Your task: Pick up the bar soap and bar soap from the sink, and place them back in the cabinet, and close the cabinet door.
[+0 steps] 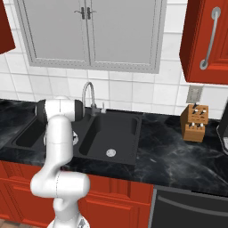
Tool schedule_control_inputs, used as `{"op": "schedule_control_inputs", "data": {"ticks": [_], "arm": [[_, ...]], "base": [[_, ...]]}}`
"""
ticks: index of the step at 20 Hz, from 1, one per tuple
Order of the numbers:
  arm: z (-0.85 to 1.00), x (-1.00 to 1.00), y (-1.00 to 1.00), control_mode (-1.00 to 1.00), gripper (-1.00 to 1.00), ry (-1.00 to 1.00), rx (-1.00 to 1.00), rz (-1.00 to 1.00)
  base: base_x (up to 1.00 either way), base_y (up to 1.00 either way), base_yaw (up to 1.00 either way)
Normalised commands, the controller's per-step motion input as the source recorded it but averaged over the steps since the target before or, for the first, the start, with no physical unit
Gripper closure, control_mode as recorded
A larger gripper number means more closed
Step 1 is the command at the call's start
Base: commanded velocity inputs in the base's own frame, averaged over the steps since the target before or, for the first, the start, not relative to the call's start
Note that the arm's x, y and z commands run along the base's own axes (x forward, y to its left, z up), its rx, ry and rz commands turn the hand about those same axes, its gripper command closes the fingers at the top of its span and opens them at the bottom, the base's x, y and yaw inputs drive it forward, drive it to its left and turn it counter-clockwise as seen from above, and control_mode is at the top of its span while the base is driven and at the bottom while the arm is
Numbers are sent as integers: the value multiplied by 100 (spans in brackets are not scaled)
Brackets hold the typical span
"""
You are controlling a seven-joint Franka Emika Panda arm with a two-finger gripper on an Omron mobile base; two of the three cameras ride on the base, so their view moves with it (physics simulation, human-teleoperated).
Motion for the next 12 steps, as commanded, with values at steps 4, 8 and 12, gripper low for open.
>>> {"op": "schedule_control_inputs", "data": {"ticks": [4, 8, 12], "arm": [[7, 0, 0, -100, 100, 0, 0, 0], [16, 0, 0, -100, 100, 0, 0, 0], [20, 0, 0, -100, 100, 0, 0, 0]], "base": [[0, 0, 0], [0, 0, 0], [0, 0, 0]]}}
